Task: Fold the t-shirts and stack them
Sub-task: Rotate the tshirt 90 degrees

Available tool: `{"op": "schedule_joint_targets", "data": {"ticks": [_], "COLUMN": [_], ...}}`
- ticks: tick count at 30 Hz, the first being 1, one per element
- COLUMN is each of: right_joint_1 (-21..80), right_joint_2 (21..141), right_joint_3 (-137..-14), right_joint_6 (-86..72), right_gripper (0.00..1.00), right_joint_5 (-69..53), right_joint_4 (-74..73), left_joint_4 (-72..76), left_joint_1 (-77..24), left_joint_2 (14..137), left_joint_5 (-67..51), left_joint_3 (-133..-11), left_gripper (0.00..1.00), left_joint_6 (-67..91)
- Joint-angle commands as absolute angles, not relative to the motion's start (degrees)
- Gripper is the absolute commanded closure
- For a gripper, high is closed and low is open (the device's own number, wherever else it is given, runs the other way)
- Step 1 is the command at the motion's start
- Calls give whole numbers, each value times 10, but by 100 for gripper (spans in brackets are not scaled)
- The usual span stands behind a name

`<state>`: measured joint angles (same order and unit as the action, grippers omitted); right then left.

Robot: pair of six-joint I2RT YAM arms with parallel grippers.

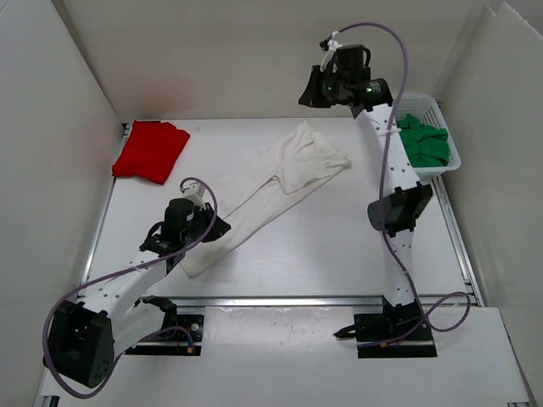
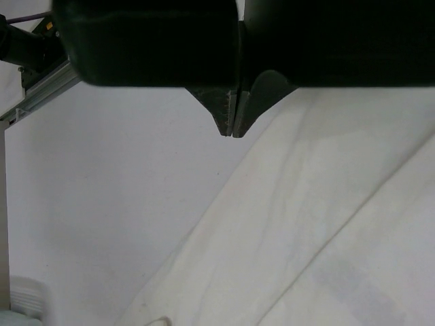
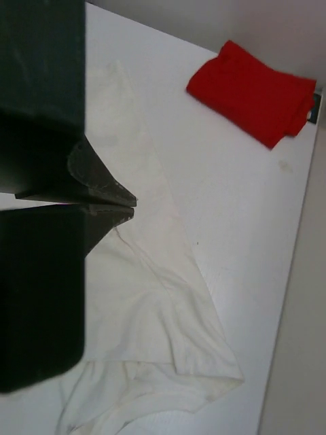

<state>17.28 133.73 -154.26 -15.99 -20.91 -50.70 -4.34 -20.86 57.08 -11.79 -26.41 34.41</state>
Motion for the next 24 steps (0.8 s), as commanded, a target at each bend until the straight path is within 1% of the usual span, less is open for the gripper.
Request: {"op": "schedule_joint_targets", "data": {"ticks": [1,2,3,4,5,6,7,8,9,10,11,12,14,15,18,22,24], "right_joint_1": [245,261,298,330,342,353,355,351,352,350,355,353,359,364,388,402,401], "right_joint_2": [1240,1231,1197,1156,1128,1062,978,899,866,822,813,810,847,854,917,978,1019], "right_joint_3": [-1494,-1470,-1406,-1317,-1268,-1146,-993,-921,-786,-673,-639,-589,-548,-534,-512,-510,-518], "right_joint_6": [-112,-110,-102,-92,-95,-108,-127,-155,-174,-209,-235,-247,-291,-300,-349,-409,-443], "right_gripper": [100,100,100,100,100,100,100,95,88,83,78,76,70,65,56,54,55], "right_joint_5": [-135,-114,-73,-37,-21,-4,-24,-67,-86,-110,-112,-110,-120,-120,-113,-100,-101], "right_joint_4": [-627,-628,-608,-579,-557,-488,-382,-271,-216,-120,-66,-52,-4,20,103,151,176], "left_joint_4": [-58,-56,-55,-55,-59,-64,-64,-66,-65,-66,-58,-50,-42,-35,-34,-33,-31], "left_joint_1": [-206,-205,-197,-189,-185,-183,-177,-175,-171,-167,-162,-162,-170,-173,-185,-184,-185], "left_joint_2": [569,567,561,554,548,540,531,527,525,529,533,534,545,546,552,553,550], "left_joint_5": [-127,-140,-153,-160,-157,-159,-163,-163,-170,-174,-180,-190,-187,-185,-181,-178,-177], "left_joint_3": [-279,-276,-272,-270,-269,-268,-265,-264,-261,-263,-260,-263,-264,-265,-263,-261,-258], "left_gripper": [92,93,95,97,96,96,95,93,92,92,91,90,89,89,87,87,87], "left_joint_6": [328,329,331,328,329,325,325,324,321,327,329,331,337,337,345,345,345]}}
